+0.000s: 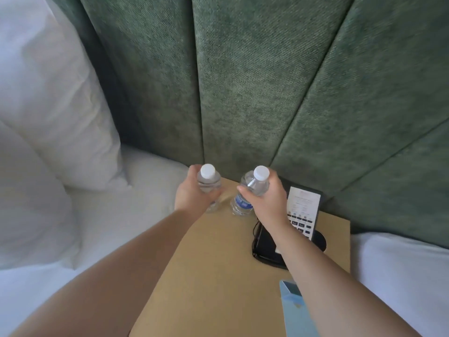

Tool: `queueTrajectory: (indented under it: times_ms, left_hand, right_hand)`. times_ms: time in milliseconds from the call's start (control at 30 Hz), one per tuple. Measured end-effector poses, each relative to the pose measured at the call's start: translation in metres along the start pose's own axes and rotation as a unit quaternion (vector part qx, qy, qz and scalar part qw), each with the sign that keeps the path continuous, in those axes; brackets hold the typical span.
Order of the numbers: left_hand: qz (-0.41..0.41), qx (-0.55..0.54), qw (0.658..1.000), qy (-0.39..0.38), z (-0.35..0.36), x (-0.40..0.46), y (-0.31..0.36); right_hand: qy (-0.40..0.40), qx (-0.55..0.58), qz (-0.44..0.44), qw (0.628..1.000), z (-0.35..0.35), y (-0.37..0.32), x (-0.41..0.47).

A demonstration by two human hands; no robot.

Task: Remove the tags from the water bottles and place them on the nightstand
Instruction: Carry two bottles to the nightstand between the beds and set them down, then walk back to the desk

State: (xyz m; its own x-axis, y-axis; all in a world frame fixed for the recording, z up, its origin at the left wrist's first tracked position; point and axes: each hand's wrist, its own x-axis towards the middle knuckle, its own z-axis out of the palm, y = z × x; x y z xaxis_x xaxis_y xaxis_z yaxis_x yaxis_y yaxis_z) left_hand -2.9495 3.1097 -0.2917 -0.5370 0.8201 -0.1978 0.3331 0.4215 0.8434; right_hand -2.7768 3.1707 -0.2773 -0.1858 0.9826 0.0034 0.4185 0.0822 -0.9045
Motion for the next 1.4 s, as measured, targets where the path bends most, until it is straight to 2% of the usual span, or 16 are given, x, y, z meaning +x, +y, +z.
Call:
queueTrajectory:
  times_ms: [300,533,667,833,1033,1167,1400]
  left_hand:
    - [0.033,-0.005,0.999,-0.012,0.006,0.019,-0.007]
    - [0.003,-0.025,0.999,-0.026,0.007,0.015,-0.004]
    - [-0.035,-0.004,0.999,-0.019,0.000,-0.003,0.007]
    - [-0.030,0.059,0.998,-0.018,-0.024,-0.058,0.030]
    - [0.084,0.204,0.973,-0.067,-0.052,-0.146,0.068]
    - [0.153,0.270,0.942,-0.126,-0.056,-0.199,0.083]
    - [0.246,0.319,0.881,-0.246,-0.023,-0.267,0.082]
  right_hand:
    - [-0.018,-0.058,-0.053,0.997,0.016,0.013,0.022]
    - [-0.026,-0.065,-0.024,0.997,0.018,0.008,0.019]
    - [-0.056,-0.065,0.000,0.996,-0.001,-0.005,0.006]
    - [-0.053,-0.101,0.005,0.993,-0.044,-0.034,-0.034]
    - [-0.054,-0.149,-0.002,0.987,-0.099,-0.068,-0.126]
    - [0.001,-0.151,0.012,0.989,-0.137,-0.072,-0.191]
    - [0.114,-0.193,0.149,0.963,-0.181,-0.045,-0.301]
